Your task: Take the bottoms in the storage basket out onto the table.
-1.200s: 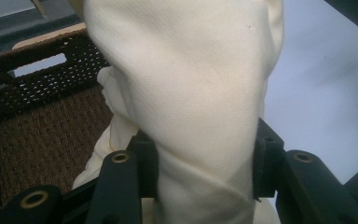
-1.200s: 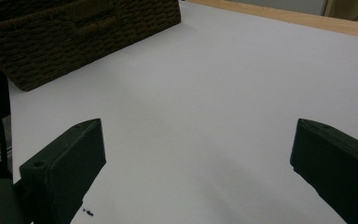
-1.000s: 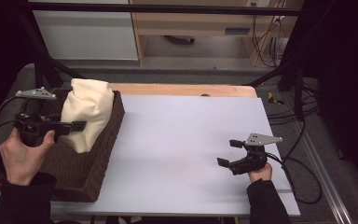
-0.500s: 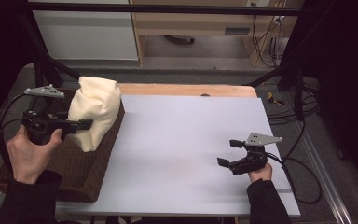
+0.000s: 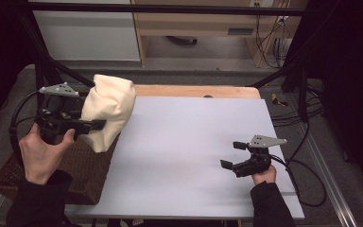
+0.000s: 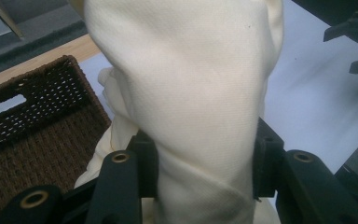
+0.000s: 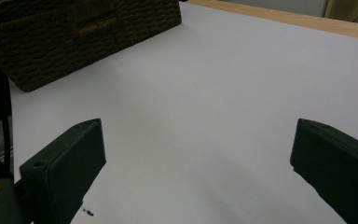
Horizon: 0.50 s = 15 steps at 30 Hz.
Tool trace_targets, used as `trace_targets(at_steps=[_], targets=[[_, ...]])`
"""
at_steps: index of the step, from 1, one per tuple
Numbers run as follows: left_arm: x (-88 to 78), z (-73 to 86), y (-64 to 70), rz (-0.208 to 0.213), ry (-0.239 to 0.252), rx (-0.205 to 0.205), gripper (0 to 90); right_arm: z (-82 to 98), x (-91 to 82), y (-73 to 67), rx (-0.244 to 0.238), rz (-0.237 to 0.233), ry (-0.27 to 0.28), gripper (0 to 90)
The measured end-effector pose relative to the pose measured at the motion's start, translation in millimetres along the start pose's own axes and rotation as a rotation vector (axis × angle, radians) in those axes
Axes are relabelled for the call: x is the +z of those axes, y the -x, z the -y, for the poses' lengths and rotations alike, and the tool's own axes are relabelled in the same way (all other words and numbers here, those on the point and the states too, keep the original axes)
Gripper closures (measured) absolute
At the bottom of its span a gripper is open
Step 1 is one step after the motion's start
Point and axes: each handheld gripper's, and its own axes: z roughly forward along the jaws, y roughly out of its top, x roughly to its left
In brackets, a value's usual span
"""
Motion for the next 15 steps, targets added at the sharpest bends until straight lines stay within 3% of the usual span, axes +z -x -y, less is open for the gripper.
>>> trace_targets(at_steps=[15], targets=[[19.2,-10.6,16.4,0.038,-0.014,0.036,56.1,0.0,-0.2,0.0,-0.001,-0.001,0.0,3.8]])
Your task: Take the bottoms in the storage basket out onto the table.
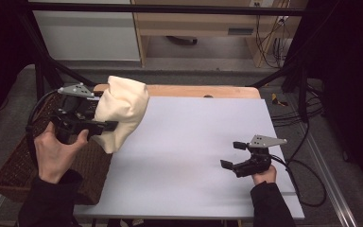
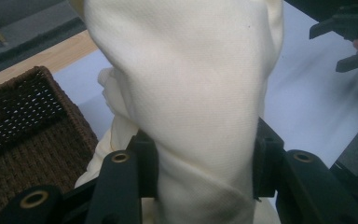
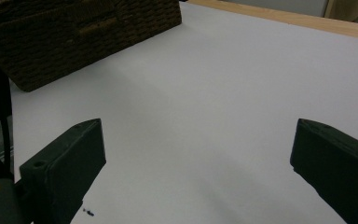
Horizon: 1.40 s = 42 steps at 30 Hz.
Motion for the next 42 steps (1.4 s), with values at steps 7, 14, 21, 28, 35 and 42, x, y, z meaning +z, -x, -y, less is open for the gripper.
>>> trace_targets(at_steps=[7,14,21,28,35,42], targets=[[10.8,-3.3,5.8,0.022,-0.012,0.011,56.0,0.1,0.2,-0.3,0.0,-0.002,0.0,3.8],[22.9,-4.0,9.2,0.037,-0.025,0.016,56.0,0.0,0.1,-0.1,-0.001,-0.002,0.0,3.8],[33.9,-5.1,13.7,0.055,-0.036,0.025,56.0,0.1,0.3,-0.3,0.001,-0.001,-0.002,3.8],[45.7,-4.6,17.6,0.073,-0.05,0.036,56.0,0.1,0.1,-0.2,0.0,-0.002,-0.001,3.8],[59.5,-3.3,20.7,0.092,-0.068,0.045,56.0,0.2,0.5,-0.3,0.001,-0.002,-0.003,3.8],[75.0,-2.4,25.0,0.111,-0.092,0.06,56.0,0.1,0.3,-0.4,0.001,-0.002,-0.003,3.8]])
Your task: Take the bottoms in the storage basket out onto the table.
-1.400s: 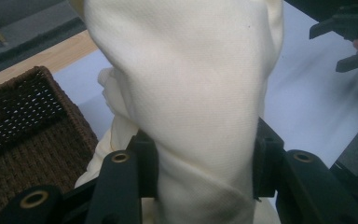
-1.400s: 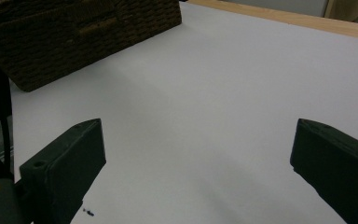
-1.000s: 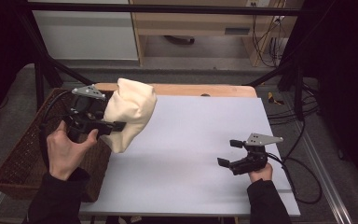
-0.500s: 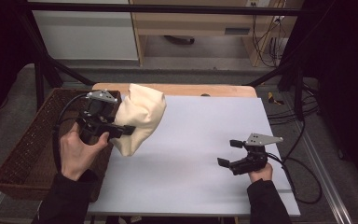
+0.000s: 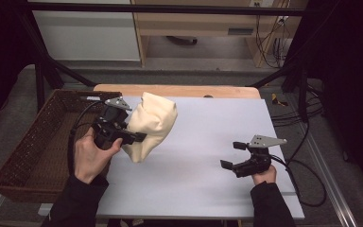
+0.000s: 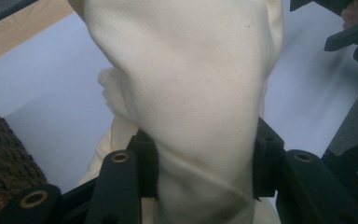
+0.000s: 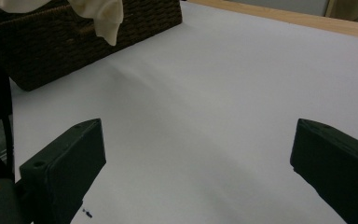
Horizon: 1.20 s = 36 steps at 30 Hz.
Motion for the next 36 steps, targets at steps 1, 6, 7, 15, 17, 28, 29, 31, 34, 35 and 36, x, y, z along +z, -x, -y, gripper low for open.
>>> trace_targets(at_steps=[1,6,7,15,17,28,29,31,34,35,36], targets=[[2.0,-0.1,0.6,0.0,-0.003,0.002,56.0,0.0,0.0,0.0,0.0,0.0,0.0,3.8],[10.7,-0.7,3.5,0.009,-0.011,0.011,56.0,-0.1,-0.4,0.2,-0.001,0.0,0.002,3.8],[12.0,-0.7,4.0,0.009,-0.012,0.013,56.0,-0.1,-0.2,0.1,-0.001,0.0,0.001,3.8],[28.8,0.3,6.5,0.031,-0.029,0.02,56.0,-0.1,-0.2,0.1,-0.002,-0.001,0.001,3.9],[33.0,0.7,6.7,0.034,-0.037,0.023,56.0,-0.1,-0.1,0.2,-0.001,0.0,0.0,3.8],[52.9,2.9,9.2,0.055,-0.069,0.046,55.9,-0.1,-0.3,0.2,-0.001,-0.002,0.001,3.8],[54.0,3.1,9.6,0.054,-0.069,0.047,55.9,-0.1,-0.4,0.2,-0.001,-0.001,0.0,3.8],[56.7,3.6,10.3,0.057,-0.077,0.05,56.0,-0.1,-0.5,0.1,-0.002,-0.001,0.001,3.9],[61.8,5.9,10.5,0.062,-0.097,0.06,56.0,-0.1,-0.6,0.0,-0.002,-0.003,0.001,3.8],[63.7,6.8,10.2,0.065,-0.103,0.059,55.9,-0.1,-0.7,0.1,-0.003,-0.003,0.001,3.8],[65.7,7.7,9.9,0.065,-0.111,0.061,55.9,-0.1,-0.7,0.2,-0.003,-0.002,0.001,3.8]])
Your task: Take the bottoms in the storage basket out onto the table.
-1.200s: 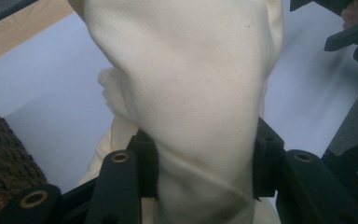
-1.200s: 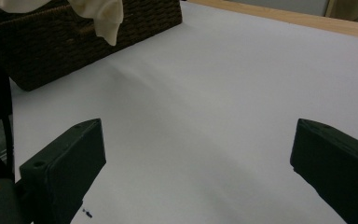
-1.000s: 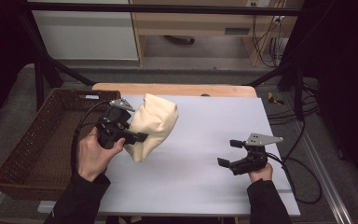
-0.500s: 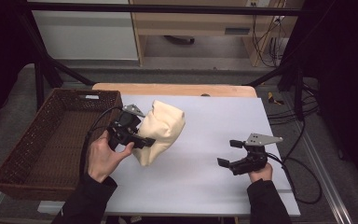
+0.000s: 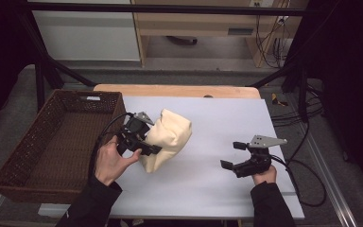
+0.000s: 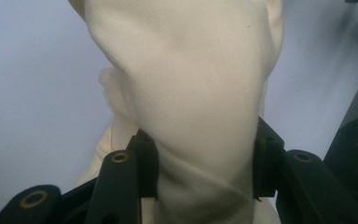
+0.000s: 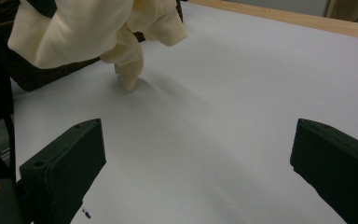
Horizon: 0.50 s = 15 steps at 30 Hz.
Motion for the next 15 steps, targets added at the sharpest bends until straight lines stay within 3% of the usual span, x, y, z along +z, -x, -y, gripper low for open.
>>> trace_targets(at_steps=[15], targets=[[17.6,6.6,-3.2,0.024,-0.023,-0.001,55.7,0.2,0.3,-0.3,-0.001,-0.001,0.0,3.9]])
